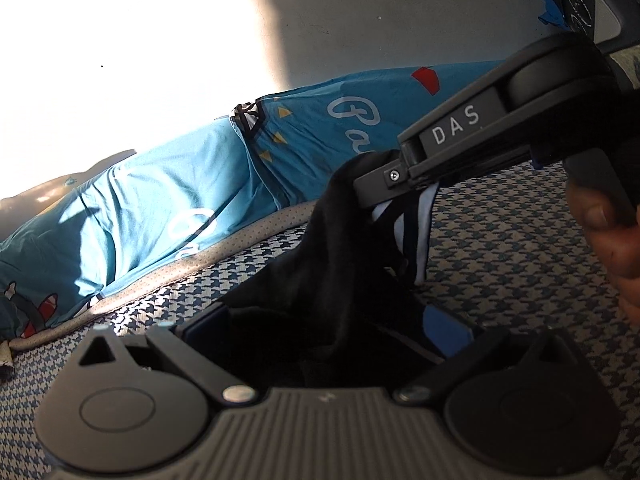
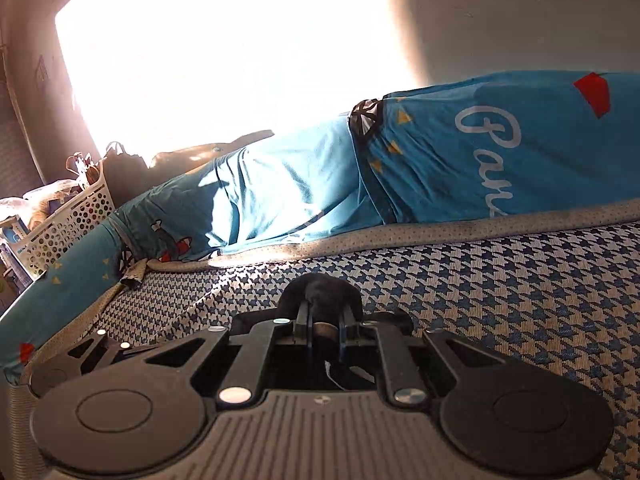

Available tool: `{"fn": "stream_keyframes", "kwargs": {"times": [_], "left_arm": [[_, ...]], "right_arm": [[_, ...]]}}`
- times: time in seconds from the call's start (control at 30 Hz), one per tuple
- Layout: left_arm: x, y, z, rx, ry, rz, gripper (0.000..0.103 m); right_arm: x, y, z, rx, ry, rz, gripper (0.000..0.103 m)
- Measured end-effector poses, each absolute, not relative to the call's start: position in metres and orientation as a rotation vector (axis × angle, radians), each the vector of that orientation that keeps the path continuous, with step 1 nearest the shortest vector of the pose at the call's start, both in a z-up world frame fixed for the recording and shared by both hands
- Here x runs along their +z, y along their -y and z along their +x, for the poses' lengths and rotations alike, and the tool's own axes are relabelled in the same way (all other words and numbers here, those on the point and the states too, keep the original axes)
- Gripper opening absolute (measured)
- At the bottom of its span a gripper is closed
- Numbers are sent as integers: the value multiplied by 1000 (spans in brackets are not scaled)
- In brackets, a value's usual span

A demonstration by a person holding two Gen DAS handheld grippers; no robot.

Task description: Fold clothes

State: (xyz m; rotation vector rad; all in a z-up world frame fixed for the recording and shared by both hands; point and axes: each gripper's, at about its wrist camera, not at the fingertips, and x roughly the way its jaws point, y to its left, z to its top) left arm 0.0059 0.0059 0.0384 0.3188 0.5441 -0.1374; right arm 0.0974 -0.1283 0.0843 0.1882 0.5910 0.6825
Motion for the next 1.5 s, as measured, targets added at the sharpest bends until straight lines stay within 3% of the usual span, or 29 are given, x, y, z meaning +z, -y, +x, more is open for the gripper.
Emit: {"fn": "stream_keyframes", "kwargs": {"times": [0.23, 0.3, 0.43, 0.57, 0.67, 0.8, 0.97, 1.2, 1.33, 1.4, 1.5], "left_arm": [[40, -11, 24, -61, -488, 276, 102], [40, -15, 31, -43, -494, 258, 86], [41, -23, 42, -64, -518, 173, 70], [42, -25, 45, -37, -499, 152, 41], [45, -35, 49, 16, -499, 90, 27], [50, -60, 54, 140, -496, 8, 26], [51, -103, 59, 307, -519, -111, 26], [49, -149, 54, 410, -554, -238, 33], [49, -158, 50, 425, -562, -251, 37], [48, -163, 49, 438, -565, -254, 47], [47, -168, 48, 449, -569, -253, 47]], "right_arm": [[90, 120, 94, 737, -570, 199, 12], [91, 118, 93, 751, -565, 200, 12], [92, 116, 92, 771, -560, 199, 12], [92, 115, 93, 789, -562, 201, 13], [91, 116, 93, 792, -566, 210, 16], [90, 121, 95, 796, -585, 238, 20], [88, 129, 96, 766, -603, 249, 42], [63, 127, 102, 709, -759, 157, 44], [43, 120, 99, 701, -858, 79, 55], [35, 116, 97, 699, -897, 42, 57], [24, 112, 94, 694, -951, 17, 60]]}}
